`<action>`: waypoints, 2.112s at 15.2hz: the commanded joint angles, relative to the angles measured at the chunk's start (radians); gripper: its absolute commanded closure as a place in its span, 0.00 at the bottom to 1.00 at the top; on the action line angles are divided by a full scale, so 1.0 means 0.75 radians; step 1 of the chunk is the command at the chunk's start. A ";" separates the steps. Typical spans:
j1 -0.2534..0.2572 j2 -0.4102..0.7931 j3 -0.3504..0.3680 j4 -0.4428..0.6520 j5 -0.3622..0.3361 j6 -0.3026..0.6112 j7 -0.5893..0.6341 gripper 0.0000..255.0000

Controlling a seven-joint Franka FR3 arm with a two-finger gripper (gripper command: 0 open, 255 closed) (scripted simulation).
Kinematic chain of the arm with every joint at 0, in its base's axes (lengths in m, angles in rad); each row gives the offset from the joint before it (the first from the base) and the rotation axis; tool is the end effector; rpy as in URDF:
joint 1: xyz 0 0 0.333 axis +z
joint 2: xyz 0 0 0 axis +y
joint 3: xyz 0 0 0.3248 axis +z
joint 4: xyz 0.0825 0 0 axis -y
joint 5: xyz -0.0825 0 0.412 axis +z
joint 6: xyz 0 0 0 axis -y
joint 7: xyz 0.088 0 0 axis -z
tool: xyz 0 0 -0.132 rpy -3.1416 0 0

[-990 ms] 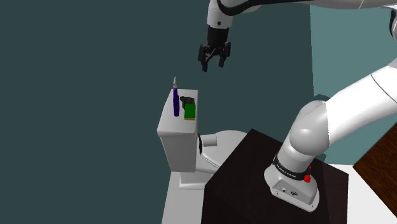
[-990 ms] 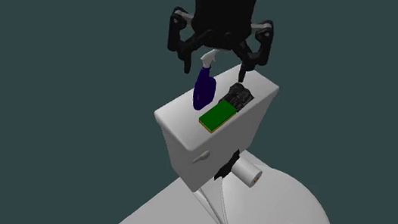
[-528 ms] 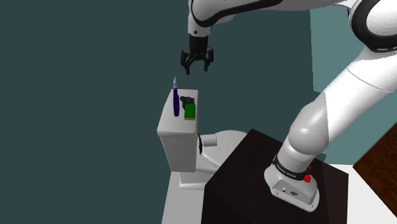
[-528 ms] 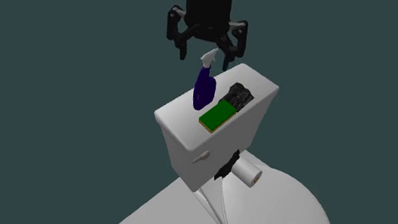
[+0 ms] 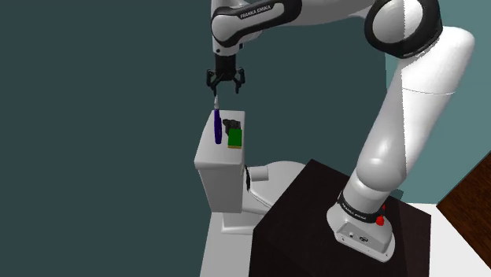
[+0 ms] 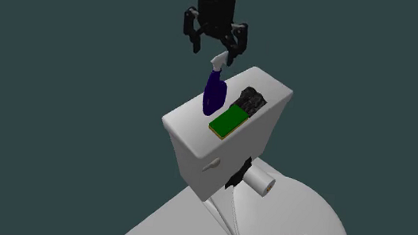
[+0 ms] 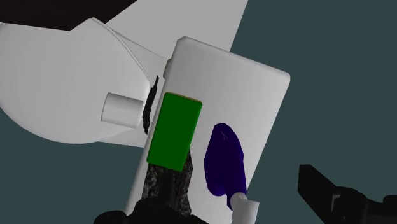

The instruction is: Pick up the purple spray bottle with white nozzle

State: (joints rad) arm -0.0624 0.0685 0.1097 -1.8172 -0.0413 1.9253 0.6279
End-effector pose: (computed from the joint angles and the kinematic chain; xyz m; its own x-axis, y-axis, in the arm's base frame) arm 0.6145 0.0240 0.4741 0.8422 -0.5367 0.0509 -0.5375 -0.8432 0.0023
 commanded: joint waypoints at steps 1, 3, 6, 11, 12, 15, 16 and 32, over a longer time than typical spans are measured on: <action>-0.001 0.101 -0.005 0.084 -0.012 0.012 0.059 0.00; 0.000 0.209 -0.014 0.189 -0.023 0.009 0.112 0.00; 0.002 0.374 -0.033 0.365 -0.033 -0.010 0.183 0.00; 0.002 0.445 -0.042 0.394 -0.036 0.029 0.210 0.00; 0.002 0.448 -0.042 0.381 -0.037 0.045 0.210 0.00; 0.002 0.464 -0.043 0.340 -0.039 0.102 0.213 0.00; 0.002 0.464 -0.043 0.340 -0.039 0.102 0.213 0.00; 0.003 0.444 -0.042 0.400 -0.036 0.022 0.209 1.00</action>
State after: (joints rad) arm -0.0607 0.4008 0.0781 -1.5313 -0.0684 1.9554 0.7854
